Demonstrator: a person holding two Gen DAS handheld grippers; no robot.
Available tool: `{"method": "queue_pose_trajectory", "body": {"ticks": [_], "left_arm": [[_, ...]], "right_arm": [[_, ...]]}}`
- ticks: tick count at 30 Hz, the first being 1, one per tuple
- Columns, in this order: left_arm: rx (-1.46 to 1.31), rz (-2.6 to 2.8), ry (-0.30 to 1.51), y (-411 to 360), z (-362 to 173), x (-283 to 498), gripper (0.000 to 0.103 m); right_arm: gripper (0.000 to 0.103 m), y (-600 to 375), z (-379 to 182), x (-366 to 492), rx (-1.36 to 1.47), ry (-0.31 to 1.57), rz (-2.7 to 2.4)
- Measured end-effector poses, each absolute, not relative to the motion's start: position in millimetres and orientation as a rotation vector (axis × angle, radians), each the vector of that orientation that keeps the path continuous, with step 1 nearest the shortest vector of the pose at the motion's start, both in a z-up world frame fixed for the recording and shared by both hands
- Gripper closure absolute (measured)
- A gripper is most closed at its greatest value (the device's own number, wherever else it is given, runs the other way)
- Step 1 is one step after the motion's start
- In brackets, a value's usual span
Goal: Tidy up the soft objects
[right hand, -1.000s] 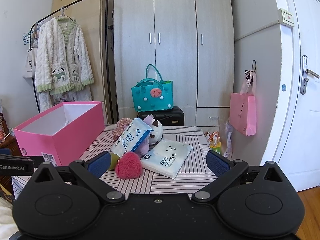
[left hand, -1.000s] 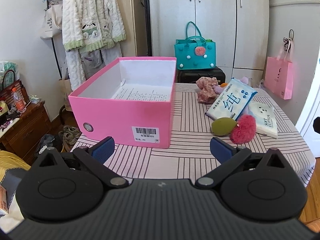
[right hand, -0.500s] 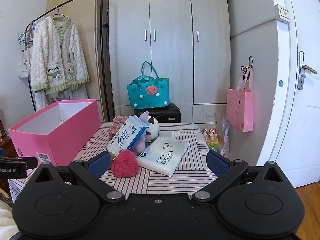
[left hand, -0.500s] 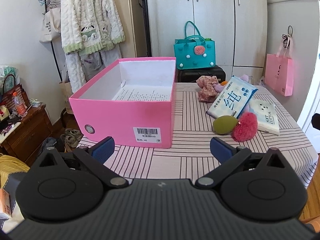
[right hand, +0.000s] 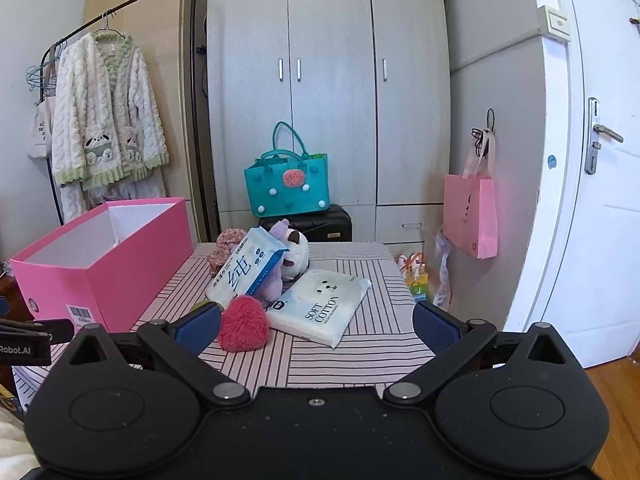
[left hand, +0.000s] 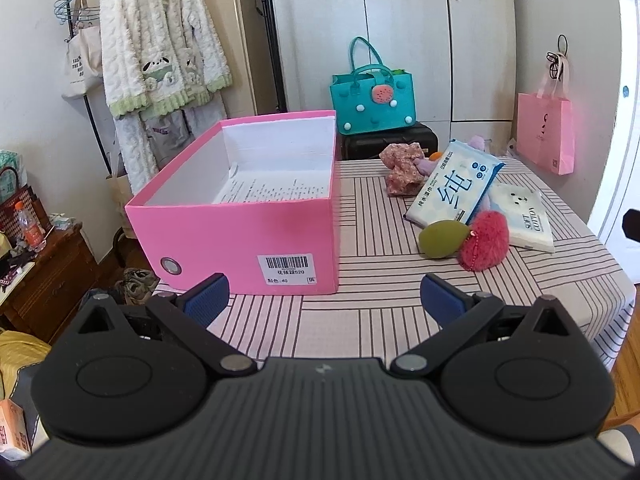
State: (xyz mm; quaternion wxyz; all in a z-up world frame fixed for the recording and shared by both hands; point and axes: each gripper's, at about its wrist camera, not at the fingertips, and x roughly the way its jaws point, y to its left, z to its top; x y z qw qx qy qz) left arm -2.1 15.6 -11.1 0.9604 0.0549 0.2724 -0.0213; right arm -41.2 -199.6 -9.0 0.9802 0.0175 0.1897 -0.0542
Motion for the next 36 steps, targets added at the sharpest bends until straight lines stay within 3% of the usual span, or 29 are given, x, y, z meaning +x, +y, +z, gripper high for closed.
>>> {"method": "queue_pose_trajectory", "body": {"ticks": [26,32,36], "left_arm": [[0.140,-0.056,0.559,17,-12,-4,0.000],[0.109,-0.074,0.534,22,-5,0,0.000],[0.142,-0.088,0.497,13,-2,5,0.000]], "right_arm": [[0.000,-197,-9,-45,-0.031,0.293,0.052],[0.001,-228,-17,-20,0.074,0.391,0.339],[0.001,-218,-26,-10,-0.048,0.416,0.341]]}}
